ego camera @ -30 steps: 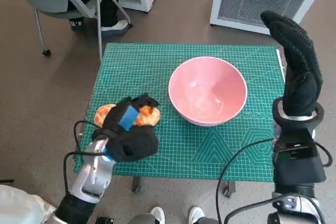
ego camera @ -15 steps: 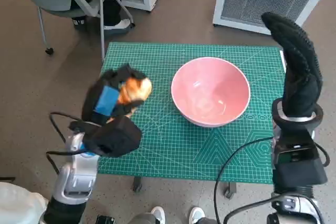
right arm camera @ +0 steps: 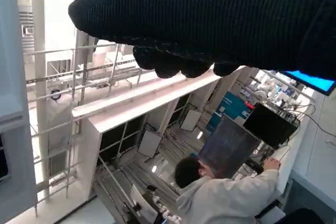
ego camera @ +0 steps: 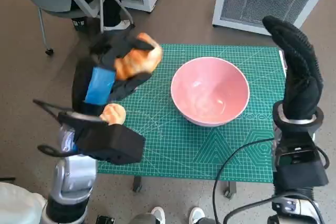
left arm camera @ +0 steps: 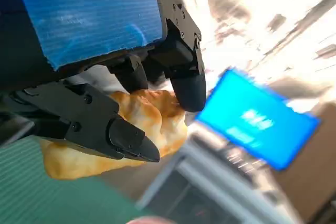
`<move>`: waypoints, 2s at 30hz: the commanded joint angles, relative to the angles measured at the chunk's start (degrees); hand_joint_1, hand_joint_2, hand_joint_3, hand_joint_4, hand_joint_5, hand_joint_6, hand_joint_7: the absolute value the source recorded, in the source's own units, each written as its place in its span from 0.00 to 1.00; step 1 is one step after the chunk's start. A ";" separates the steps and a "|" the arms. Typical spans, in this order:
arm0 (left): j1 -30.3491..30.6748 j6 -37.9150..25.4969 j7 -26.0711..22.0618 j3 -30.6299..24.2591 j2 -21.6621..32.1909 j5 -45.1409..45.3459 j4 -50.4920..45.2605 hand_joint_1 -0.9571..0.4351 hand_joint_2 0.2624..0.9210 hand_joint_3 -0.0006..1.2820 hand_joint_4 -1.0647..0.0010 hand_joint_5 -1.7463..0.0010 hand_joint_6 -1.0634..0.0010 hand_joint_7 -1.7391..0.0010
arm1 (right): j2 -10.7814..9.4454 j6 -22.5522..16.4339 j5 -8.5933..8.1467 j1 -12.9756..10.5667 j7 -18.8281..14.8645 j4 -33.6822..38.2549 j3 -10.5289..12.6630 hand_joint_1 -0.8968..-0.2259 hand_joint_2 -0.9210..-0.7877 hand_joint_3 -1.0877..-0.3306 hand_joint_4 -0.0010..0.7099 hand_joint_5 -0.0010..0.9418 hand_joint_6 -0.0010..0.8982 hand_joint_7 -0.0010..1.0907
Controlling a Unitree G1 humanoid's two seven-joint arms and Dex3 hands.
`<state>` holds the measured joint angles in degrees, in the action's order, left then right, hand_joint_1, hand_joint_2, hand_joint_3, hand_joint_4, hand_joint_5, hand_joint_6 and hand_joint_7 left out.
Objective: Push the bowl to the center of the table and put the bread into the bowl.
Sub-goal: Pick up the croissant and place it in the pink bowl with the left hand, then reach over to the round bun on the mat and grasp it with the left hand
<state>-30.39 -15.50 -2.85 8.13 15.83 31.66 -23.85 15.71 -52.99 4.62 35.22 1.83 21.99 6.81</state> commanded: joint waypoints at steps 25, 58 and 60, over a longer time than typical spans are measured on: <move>-22.50 28.39 -14.70 12.71 -5.08 -8.18 52.28 0.57 1.00 0.23 0.61 0.44 0.62 0.16 | 0.48 3.04 1.13 -3.60 0.10 -5.06 1.56 0.52 0.00 0.46 0.45 0.00 0.02 0.58; -10.23 35.42 -24.22 0.39 8.34 -18.77 33.64 0.41 1.00 0.11 0.91 0.98 0.79 0.93 | 0.33 4.62 3.02 -5.15 0.96 -8.10 2.00 0.49 0.00 0.46 0.43 0.00 0.01 0.58; -8.54 34.88 -25.03 -1.39 10.42 -20.00 30.89 0.42 1.00 0.10 0.90 0.98 0.77 0.92 | 0.15 4.84 3.01 -5.34 0.99 -8.58 1.90 0.49 0.00 0.46 0.43 0.00 0.01 0.58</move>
<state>-41.24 19.47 -26.71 9.50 23.21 13.76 11.20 16.44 -48.88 7.06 31.29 2.39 13.97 8.94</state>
